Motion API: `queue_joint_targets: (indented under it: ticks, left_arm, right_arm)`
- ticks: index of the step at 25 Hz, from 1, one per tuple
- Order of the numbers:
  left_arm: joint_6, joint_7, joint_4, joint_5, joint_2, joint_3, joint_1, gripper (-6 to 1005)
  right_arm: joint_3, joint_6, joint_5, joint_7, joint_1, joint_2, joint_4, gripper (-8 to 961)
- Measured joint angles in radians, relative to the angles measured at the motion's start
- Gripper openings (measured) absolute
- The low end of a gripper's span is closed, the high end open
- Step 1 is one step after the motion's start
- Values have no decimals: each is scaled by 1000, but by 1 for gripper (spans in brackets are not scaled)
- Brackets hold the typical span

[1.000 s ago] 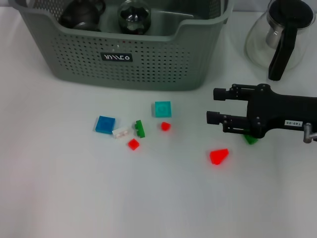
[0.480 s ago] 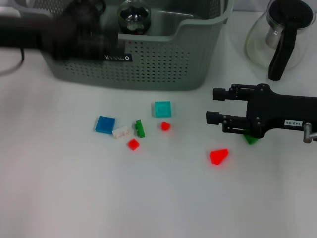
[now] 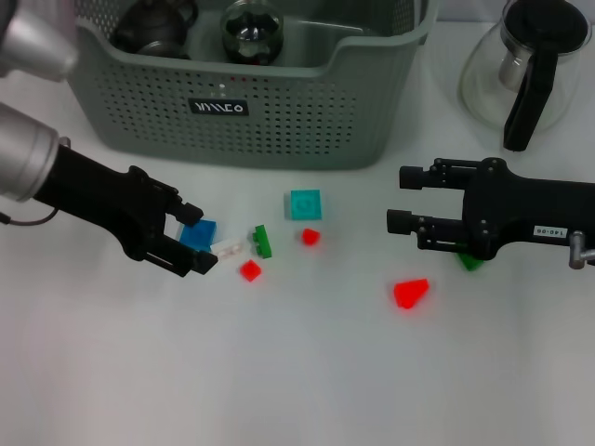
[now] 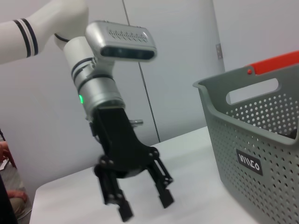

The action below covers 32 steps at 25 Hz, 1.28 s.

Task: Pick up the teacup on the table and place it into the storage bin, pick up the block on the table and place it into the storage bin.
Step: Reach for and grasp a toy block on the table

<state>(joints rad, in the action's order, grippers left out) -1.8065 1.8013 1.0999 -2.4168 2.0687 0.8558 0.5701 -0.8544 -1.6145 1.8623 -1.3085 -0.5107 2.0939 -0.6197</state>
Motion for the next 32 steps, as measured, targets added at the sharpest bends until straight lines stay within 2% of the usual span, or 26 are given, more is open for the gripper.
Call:
queue_joint_targets:
  ticks: [5, 13, 22, 32]
  left_arm:
    - [84, 35, 48, -159, 46, 55, 35, 746]
    - [202, 126, 78, -336, 92, 207, 72, 744]
    - [255, 205, 86, -407, 97, 368, 79, 742]
    - [281, 253, 73, -437, 99, 465, 96, 740]
  right_arm:
    - [0, 0, 0, 0, 0, 0, 0, 675]
    - [0, 7, -1, 0, -1, 0, 0, 675]
    - [0, 7, -2, 0, -2, 0, 0, 675]
    - [0, 8, -2, 0, -2, 0, 0, 675]
